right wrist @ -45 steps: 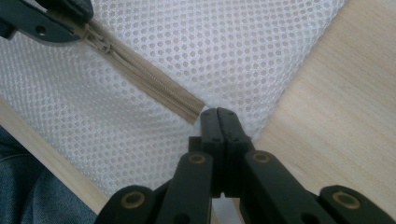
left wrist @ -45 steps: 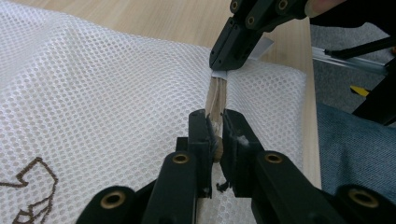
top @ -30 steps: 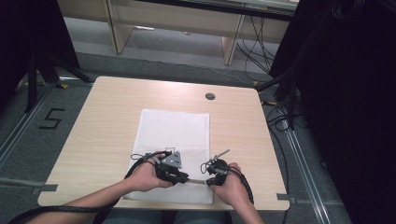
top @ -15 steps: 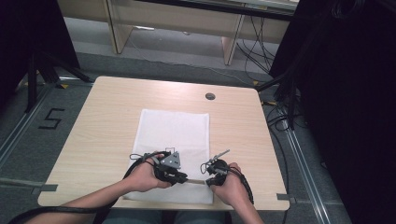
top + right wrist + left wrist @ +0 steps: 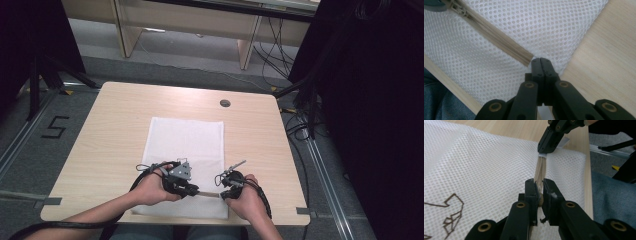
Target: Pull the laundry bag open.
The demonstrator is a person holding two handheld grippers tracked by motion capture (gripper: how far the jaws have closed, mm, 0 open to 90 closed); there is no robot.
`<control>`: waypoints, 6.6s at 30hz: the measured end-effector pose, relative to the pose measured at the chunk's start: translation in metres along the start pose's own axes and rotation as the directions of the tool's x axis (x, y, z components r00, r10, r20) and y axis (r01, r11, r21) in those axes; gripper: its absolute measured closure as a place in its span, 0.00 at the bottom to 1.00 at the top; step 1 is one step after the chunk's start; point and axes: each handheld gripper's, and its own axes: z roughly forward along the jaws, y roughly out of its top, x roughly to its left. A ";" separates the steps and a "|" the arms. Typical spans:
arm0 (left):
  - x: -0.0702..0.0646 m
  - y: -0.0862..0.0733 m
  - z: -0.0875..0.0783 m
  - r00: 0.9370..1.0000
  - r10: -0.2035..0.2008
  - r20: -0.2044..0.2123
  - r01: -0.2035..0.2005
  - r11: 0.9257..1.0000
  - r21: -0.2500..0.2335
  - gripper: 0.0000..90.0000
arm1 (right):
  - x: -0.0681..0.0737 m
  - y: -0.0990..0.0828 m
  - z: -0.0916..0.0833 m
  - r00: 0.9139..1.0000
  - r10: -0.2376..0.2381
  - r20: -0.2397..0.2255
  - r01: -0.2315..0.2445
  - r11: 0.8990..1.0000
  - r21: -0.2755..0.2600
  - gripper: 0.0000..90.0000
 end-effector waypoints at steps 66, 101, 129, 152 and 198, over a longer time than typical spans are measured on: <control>0.003 -0.012 -0.025 1.000 -0.024 -0.007 0.024 1.000 -0.002 0.91 | -0.001 0.000 0.001 1.000 -0.018 0.001 0.018 1.000 -0.009 1.00; 0.007 -0.020 -0.036 0.999 -0.037 -0.016 0.037 0.999 0.008 0.91 | -0.001 0.000 0.001 0.999 -0.042 0.000 0.042 0.999 -0.015 1.00; 0.009 -0.028 -0.045 0.999 -0.047 -0.024 0.047 0.999 0.009 0.91 | 0.000 0.001 0.001 0.999 -0.039 0.001 0.039 0.999 -0.013 1.00; 0.014 -0.038 -0.058 0.997 -0.061 -0.051 0.062 0.998 0.022 0.91 | 0.001 0.001 0.000 1.000 -0.014 0.005 0.014 1.000 0.000 1.00; 0.016 -0.052 -0.075 0.994 -0.078 -0.071 0.079 0.997 0.013 0.91 | -0.001 0.000 0.001 0.999 -0.050 0.000 0.050 0.999 -0.017 1.00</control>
